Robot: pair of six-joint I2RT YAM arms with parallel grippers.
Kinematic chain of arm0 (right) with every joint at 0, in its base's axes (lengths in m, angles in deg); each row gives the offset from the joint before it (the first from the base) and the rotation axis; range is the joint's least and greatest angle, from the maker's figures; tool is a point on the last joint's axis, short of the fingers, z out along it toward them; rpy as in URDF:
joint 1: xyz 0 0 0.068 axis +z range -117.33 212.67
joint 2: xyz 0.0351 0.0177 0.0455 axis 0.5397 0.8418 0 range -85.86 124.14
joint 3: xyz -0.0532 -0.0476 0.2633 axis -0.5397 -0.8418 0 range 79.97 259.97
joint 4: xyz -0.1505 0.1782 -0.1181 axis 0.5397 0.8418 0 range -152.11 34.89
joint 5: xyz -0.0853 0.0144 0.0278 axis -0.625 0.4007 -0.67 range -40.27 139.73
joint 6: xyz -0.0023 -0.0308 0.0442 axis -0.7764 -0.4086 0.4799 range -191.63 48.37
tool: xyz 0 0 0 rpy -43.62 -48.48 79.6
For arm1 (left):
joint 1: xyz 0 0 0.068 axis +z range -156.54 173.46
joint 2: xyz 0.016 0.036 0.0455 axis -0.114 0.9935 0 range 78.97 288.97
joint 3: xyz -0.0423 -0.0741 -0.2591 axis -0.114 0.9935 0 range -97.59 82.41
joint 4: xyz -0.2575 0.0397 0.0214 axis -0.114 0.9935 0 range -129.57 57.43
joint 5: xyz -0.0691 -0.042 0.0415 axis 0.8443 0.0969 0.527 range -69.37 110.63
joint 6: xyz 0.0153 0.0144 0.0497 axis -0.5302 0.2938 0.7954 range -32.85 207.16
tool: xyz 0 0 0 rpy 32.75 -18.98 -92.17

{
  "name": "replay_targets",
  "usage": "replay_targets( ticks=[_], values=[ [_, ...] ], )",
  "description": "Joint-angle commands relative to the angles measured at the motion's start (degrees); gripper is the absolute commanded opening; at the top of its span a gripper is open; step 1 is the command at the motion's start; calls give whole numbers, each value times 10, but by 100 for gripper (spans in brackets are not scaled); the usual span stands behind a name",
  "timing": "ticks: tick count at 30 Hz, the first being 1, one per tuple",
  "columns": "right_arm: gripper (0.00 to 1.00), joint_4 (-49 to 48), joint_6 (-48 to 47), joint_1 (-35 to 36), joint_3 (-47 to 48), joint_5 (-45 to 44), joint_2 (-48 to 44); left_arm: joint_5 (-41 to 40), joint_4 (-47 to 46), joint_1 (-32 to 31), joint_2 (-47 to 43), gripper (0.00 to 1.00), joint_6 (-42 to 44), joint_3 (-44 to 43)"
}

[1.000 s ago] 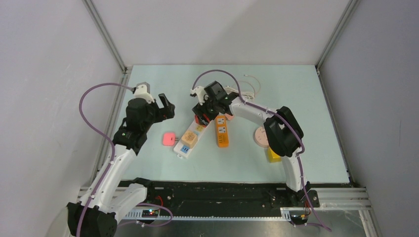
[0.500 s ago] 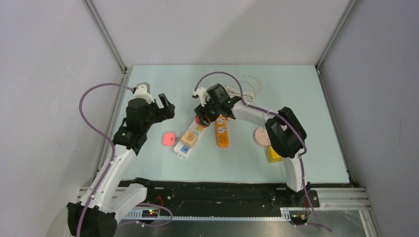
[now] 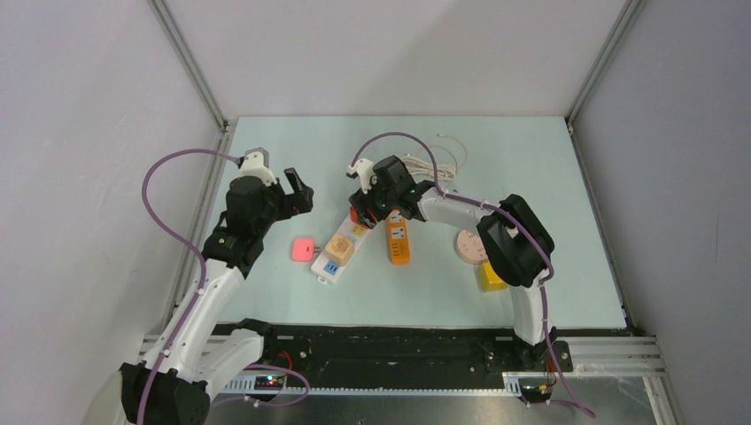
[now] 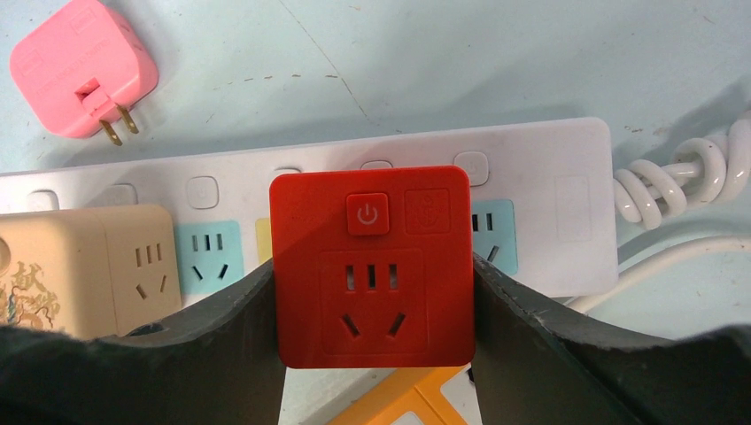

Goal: Insert the plug

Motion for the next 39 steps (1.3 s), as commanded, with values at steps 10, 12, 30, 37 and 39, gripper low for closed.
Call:
replay_targets(
  ticks=[10, 12, 30, 37, 39],
  values=[
    [0, 53, 22, 17, -99, -65, 31, -9, -13, 4, -1, 98, 13, 3],
    [0, 43, 21, 20, -110, -70, 25, -9, -13, 5, -1, 98, 13, 3],
    [78, 35, 51, 23, -66, -92, -14, -7, -13, 5, 2, 98, 12, -1],
    [100, 118, 75, -3, 64, -47, -40, -3, -13, 8, 4, 98, -11, 1],
    [99, 133, 81, -8, 78, -39, -52, -2, -13, 9, 8, 98, -21, 1]
  ],
)
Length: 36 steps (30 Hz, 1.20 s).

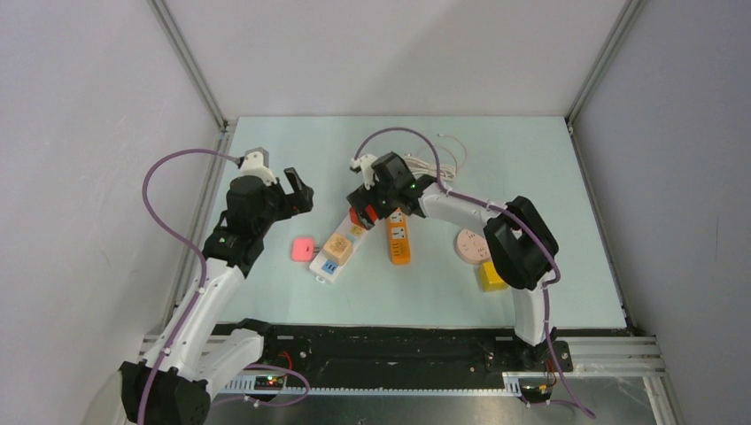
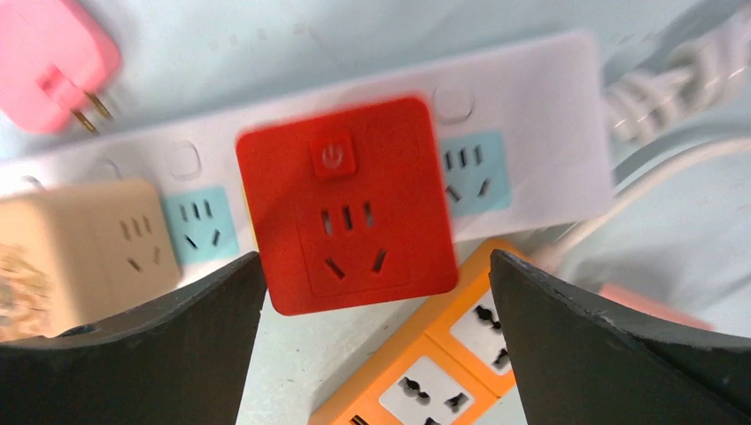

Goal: Insert the plug

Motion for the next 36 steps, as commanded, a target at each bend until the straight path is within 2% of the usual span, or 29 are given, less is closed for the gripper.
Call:
replay_targets(
  ticks=[1, 6, 8, 12, 15, 19, 22, 32, 36],
  values=[
    [99, 61, 34, -20, 64, 24, -43, -1, -12, 9, 7, 98, -24, 2],
    [99, 68, 112, -52, 36, 4, -107, -5, -9, 10, 10, 98, -48, 19],
    [100, 72, 152, -68, 20, -29, -127, -14, 10, 11, 15, 98, -61, 22],
    [99, 111, 161, -72, 11, -117, -141, -10, 60, 11, 55, 98, -93, 21],
    [99, 149, 192, -82, 12, -136, -145, -2, 81, 10, 83, 100, -122, 31],
    [99, 160, 216, -96, -23, -134, -163, -2, 91, 11, 113, 97, -130, 60],
    [99, 169, 220, -100, -26, -117, -158, -33, 86, 11, 150, 98, -102, 76],
    [99, 191, 241, -108, -27, -106, -146, -32, 71, 11, 228, 99, -101, 33],
    [93, 196, 276, -120, -44, -106, -146, -40, 72, 11, 235, 99, -119, 36]
  ],
)
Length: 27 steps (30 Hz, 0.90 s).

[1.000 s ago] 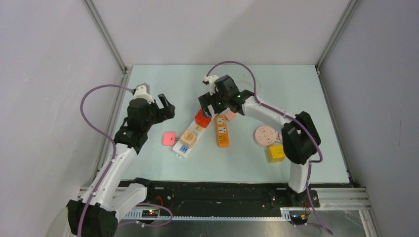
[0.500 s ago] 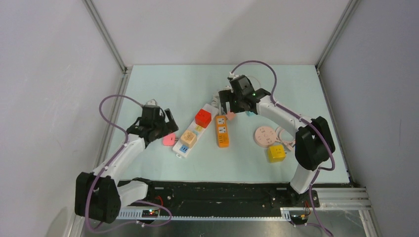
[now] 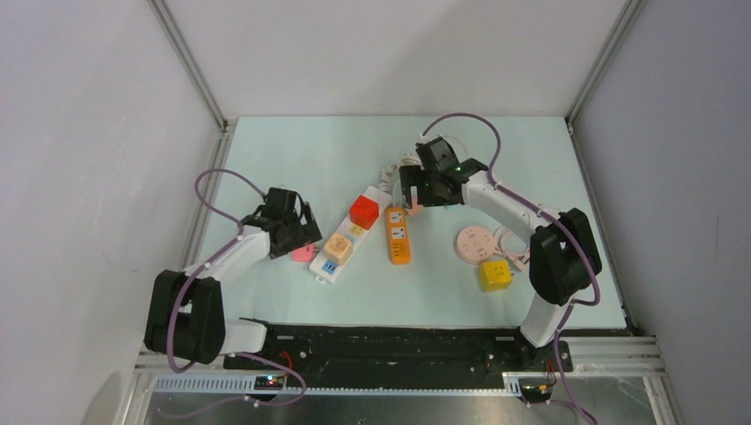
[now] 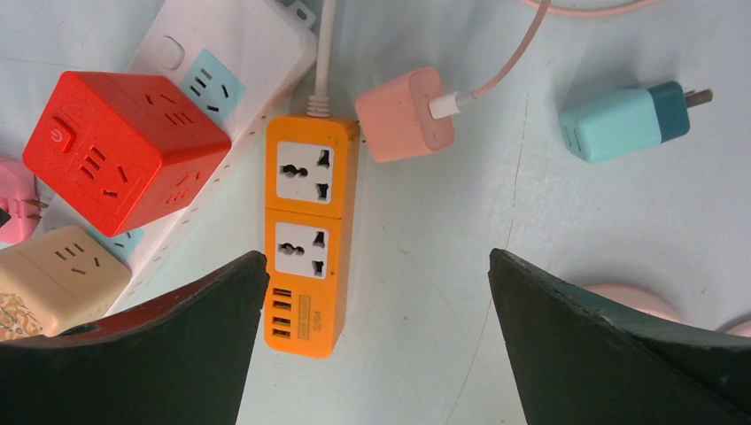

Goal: Insert the plug

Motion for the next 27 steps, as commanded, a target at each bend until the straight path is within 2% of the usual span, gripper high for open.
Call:
replay_targets(
  ticks=[1, 13, 27],
  values=[
    [91, 10, 47, -16, -19, -1, -17, -26, -13, 4, 4, 99, -27, -8],
    [88, 11, 62, -22, -41, 3, -24, -43, -27, 5, 40, 91, -40, 2],
    [88, 7, 61, -21, -42, 2, -26, -35, -26, 5, 69, 91, -60, 7]
  ],
)
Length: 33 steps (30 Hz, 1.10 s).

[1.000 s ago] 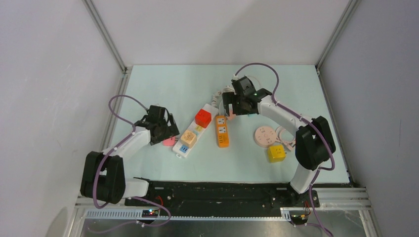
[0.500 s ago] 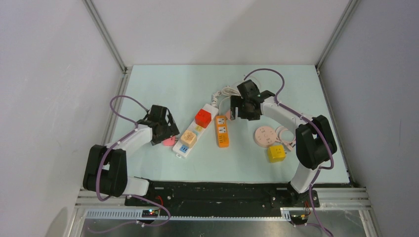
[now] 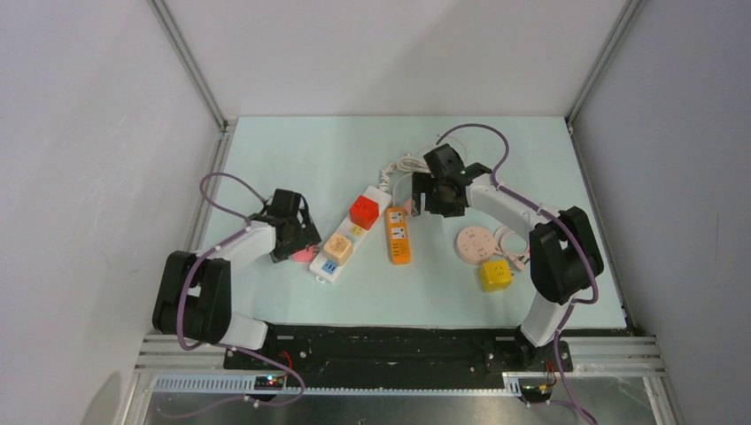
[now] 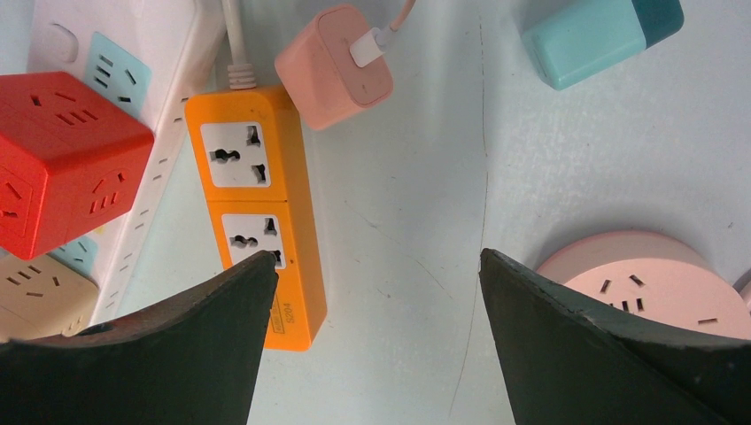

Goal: Insert the plug

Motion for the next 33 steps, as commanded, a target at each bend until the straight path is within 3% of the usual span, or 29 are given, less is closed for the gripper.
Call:
replay_targets(
  ticks=[1, 7, 21, 27, 33],
  values=[
    [88, -7, 6, 1, 0, -2, -25, -9, -11, 4, 7, 90, -24, 3],
    [88, -8, 4, 1, 0, 1, -27, -12, -10, 3, 31, 83, 4, -23],
    [89, -18, 6, 3, -5, 11, -29, -47, 81, -17, 94, 84, 45, -96],
    [89, -26, 7, 3, -7, 12, -31, -42, 110, -22, 117, 72, 59, -123],
    [89, -37, 4, 5, -7, 22, -43, -54, 112, -24, 89, 52, 59, -139]
  ],
)
